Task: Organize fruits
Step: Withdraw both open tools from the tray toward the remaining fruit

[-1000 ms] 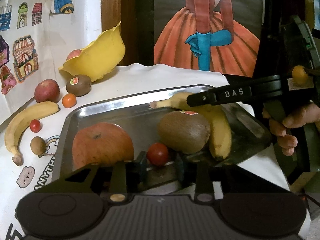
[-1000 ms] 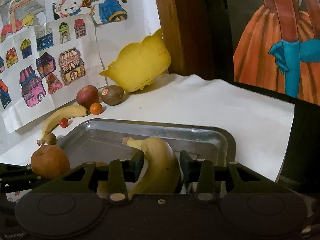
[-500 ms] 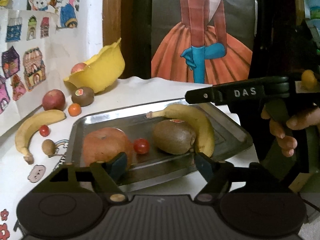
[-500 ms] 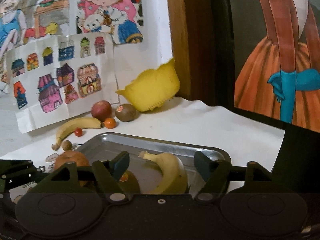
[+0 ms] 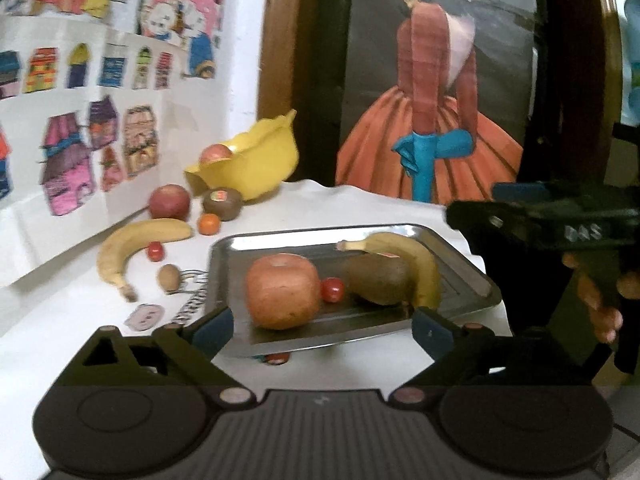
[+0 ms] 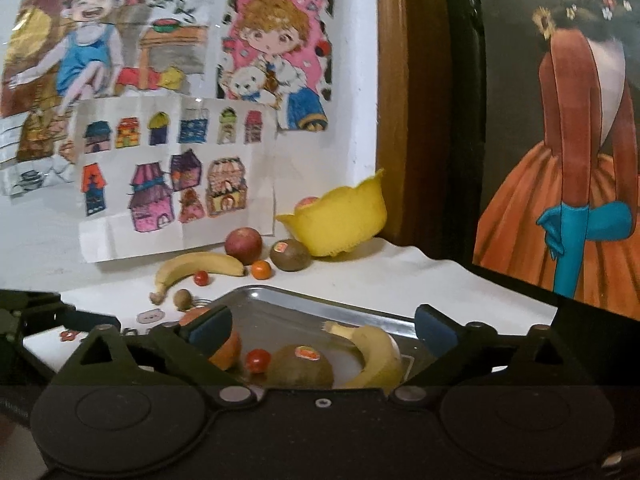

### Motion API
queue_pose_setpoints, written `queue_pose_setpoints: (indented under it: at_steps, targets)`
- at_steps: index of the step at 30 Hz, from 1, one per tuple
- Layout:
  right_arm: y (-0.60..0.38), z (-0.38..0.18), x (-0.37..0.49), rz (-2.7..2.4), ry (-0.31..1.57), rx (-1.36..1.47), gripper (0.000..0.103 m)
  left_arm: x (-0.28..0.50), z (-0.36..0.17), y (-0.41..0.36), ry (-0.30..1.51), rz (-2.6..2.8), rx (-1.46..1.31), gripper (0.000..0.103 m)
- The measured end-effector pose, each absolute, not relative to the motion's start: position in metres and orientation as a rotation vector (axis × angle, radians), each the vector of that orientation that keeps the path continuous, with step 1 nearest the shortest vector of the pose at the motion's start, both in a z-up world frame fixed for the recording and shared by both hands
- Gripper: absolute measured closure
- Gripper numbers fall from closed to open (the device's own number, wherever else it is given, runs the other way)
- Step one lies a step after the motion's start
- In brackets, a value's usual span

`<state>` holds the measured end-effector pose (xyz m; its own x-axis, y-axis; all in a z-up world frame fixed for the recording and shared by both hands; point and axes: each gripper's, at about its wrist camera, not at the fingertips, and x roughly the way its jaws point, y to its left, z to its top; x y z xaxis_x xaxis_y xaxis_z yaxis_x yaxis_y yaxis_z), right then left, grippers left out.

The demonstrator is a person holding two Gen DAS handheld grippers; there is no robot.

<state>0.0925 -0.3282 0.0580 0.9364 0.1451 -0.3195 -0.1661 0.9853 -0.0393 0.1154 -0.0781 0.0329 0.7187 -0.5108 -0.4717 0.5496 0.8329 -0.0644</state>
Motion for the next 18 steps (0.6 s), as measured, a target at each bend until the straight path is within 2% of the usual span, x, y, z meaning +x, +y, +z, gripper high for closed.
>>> queue_pose_setpoints:
  at_steps: [11, 18]
  targets:
    - [-0.276, 0.062, 0.027, 0.208, 0.303, -0.105, 0.001, 0.083, 0.044, -0.003, 0.454, -0.471, 0.033, 0.0]
    - [-0.234, 0.049, 0.011, 0.285, 0.357, -0.144, 0.001, 0.071, 0.039, 0.05, 0.475, -0.367, -0.006, 0.0]
